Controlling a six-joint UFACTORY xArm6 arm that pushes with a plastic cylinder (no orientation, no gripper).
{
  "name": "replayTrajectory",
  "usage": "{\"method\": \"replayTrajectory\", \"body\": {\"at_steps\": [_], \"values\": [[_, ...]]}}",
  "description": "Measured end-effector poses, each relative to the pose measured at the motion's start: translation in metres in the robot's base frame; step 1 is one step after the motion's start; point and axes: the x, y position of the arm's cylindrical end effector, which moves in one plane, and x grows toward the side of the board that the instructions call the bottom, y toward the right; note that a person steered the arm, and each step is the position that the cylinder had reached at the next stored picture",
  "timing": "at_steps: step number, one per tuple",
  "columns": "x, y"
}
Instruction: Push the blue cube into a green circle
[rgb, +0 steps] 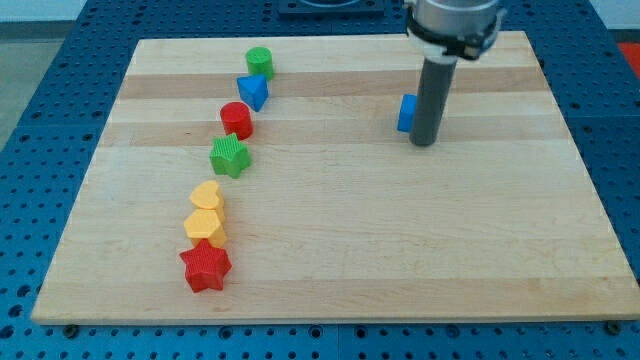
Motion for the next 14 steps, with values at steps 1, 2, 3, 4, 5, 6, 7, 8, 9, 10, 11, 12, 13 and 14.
{"method": "replayTrajectory", "body": {"at_steps": [1,2,3,4,5,6,7,8,9,10,11,12,13,14], "values": [[-0.047,-0.012],[-0.078,-0.015],[-0.1,0.014],[-0.112,-0.034],[-0.111,-0.073],[-0.094,-0.028],[-0.082,-0.058],[-0.068,-0.078],[-0.077,-0.112],[-0.106,-0.113],[-0.111,-0.11],[-0.121,-0.116],[-0.133,-0.134],[-0.14,-0.098]]}}
